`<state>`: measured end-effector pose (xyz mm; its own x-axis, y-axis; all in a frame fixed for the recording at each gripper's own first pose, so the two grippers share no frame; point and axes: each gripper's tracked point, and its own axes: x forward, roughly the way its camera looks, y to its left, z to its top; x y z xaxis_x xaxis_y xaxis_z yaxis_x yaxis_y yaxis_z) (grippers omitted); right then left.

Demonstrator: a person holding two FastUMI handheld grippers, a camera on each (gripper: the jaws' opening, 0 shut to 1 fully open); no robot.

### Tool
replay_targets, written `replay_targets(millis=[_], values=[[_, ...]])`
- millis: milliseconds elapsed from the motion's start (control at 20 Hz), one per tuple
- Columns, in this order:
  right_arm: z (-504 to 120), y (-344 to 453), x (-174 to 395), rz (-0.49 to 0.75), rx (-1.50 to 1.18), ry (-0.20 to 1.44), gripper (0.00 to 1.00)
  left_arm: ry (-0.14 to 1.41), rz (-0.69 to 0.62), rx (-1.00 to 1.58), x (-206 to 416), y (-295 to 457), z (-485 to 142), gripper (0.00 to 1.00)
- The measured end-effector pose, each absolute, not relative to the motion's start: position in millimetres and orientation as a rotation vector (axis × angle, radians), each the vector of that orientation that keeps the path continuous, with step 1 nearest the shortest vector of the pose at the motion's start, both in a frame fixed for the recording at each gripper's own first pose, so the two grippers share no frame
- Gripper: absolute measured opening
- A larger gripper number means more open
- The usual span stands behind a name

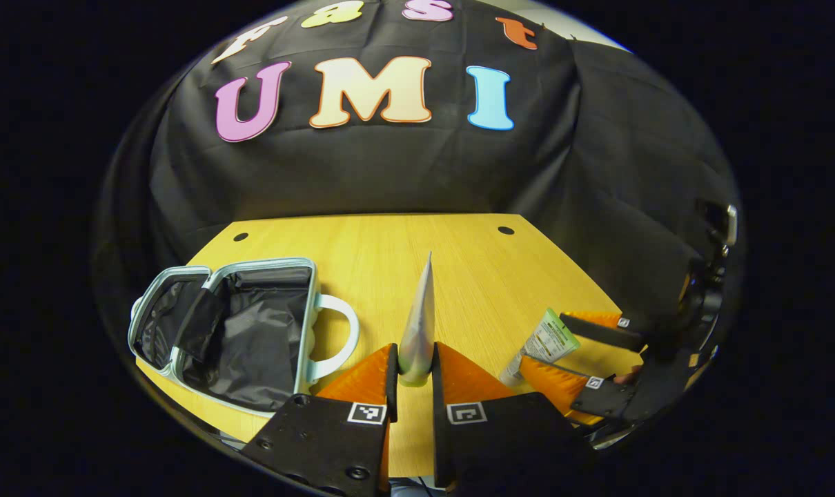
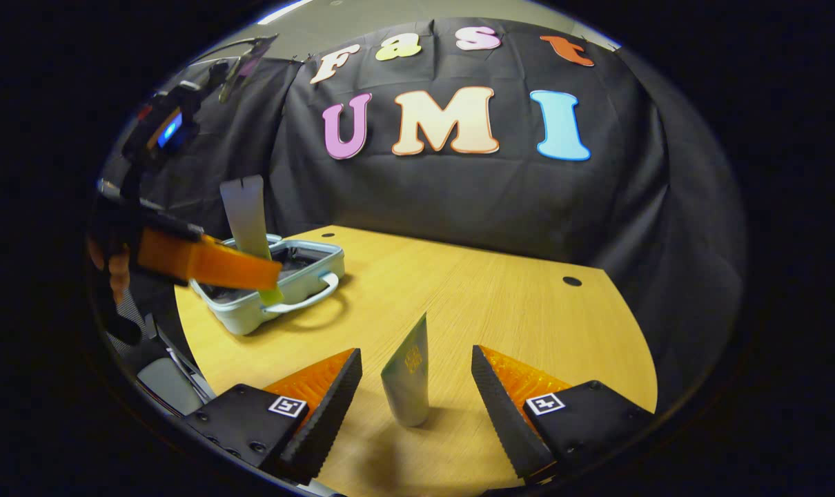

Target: First open the suitcase, pack the skin care products into it, and then close the suitcase.

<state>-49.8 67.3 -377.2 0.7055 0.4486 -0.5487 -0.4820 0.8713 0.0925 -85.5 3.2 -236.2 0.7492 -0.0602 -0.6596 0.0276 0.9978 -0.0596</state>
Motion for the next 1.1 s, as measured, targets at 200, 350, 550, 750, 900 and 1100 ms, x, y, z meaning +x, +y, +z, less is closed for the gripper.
replay_targets(millis=[200,350,550,750,900,1100], values=[[-416,69,-60,0.53,-0.086,0.679,0.99,0.72,0.024,-0.026,-96,29,-224,0.18],[-426,73,-61,0.542,-0.096,0.695,0.88,0.733,0.06,-0.029,-106,42,-220,0.17],[-426,79,-58,0.55,-0.099,0.68,0.43,0.752,0.116,-0.03,-117,62,-219,0.17],[-428,83,-58,0.565,-0.125,0.701,0.32,0.775,0.151,-0.032,-125,82,-219,0.17],[-411,91,-52,0.569,-0.098,0.711,0.29,0.812,0.182,-0.009,-129,107,-221,0.17],[-378,112,-36,0.554,-0.042,0.701,0.29,0.854,0.207,0.004,-127,147,-227,0.17]])
